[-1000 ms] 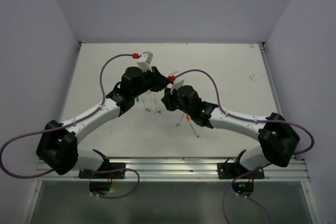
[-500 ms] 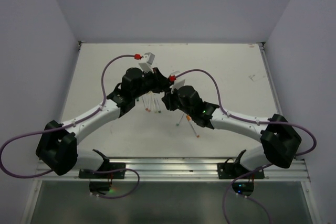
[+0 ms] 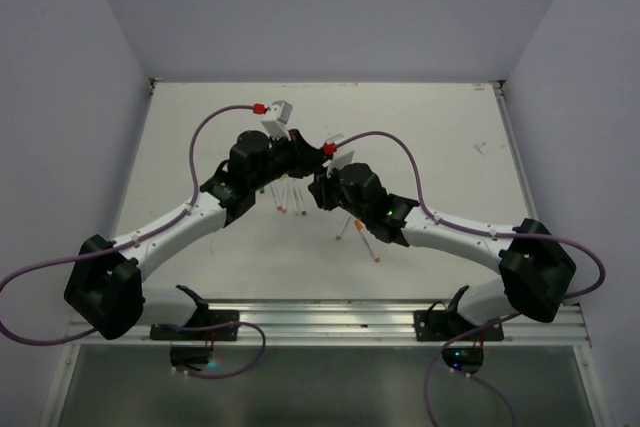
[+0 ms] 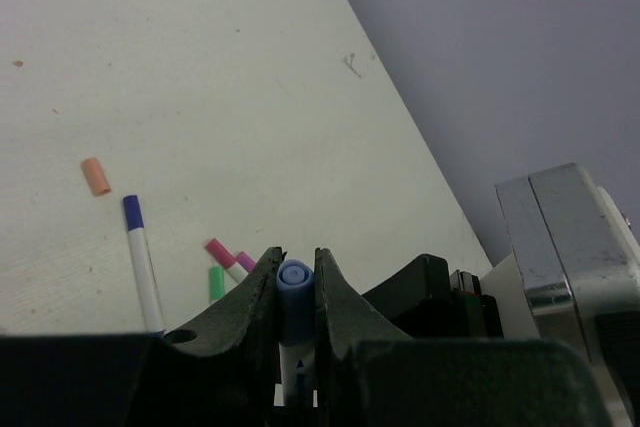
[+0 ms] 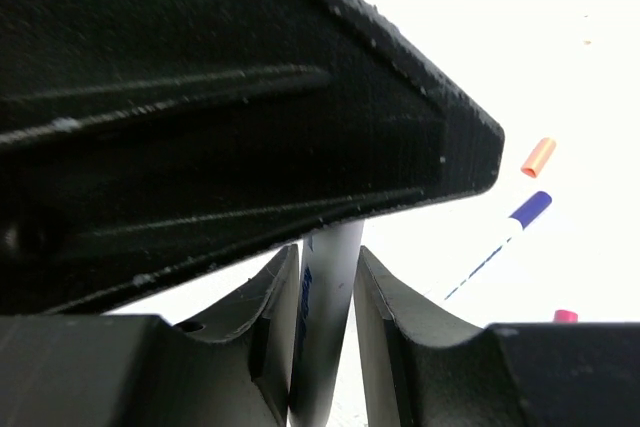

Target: Open the pen caps

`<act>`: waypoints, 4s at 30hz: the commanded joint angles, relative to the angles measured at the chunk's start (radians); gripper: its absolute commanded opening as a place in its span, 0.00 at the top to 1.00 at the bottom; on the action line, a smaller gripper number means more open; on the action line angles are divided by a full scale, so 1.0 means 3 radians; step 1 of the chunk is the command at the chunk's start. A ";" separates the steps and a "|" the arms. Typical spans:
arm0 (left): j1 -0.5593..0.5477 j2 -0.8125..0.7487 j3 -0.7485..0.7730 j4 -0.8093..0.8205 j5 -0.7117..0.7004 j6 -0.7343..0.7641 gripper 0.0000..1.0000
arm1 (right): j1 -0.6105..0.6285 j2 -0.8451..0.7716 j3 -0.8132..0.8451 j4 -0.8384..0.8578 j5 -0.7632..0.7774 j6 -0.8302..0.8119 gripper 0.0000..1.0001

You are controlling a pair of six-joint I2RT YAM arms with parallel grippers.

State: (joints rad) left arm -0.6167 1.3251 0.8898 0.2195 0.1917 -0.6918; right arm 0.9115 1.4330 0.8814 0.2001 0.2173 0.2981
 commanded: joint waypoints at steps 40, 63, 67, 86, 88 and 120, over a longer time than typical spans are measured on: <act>-0.0010 0.0052 0.0107 0.0035 -0.0506 -0.0419 1.00 | 0.0019 0.0040 0.0089 0.0013 -0.0290 -0.0124 1.00; 0.0521 0.0098 0.1737 0.0046 -0.1257 -0.0271 1.00 | 0.0019 0.0096 -0.0821 0.0228 -0.0581 -0.0002 1.00; 0.0583 0.0129 0.2105 -0.0016 -0.1390 -0.0103 1.00 | 0.0024 0.0168 -0.0857 0.0279 -0.0627 0.0019 1.00; 0.0654 0.0338 0.2878 0.0005 -0.1723 0.0383 1.00 | 0.0035 0.0311 -0.0790 0.0269 -0.0821 -0.0017 1.00; 0.0654 0.0277 0.2812 -0.0041 -0.1738 0.0404 1.00 | 0.0035 0.0280 -0.0760 0.0238 -0.0816 -0.0032 1.00; 0.0747 -0.1180 -0.0956 -0.0696 -0.0762 0.0138 1.00 | -0.0114 0.1476 0.0728 -0.0243 0.0375 0.0535 0.90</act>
State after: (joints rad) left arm -0.3996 1.0039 0.6193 -0.0193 -0.0620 -0.6361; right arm 0.8936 1.8610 1.0748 0.0959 0.2802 0.4316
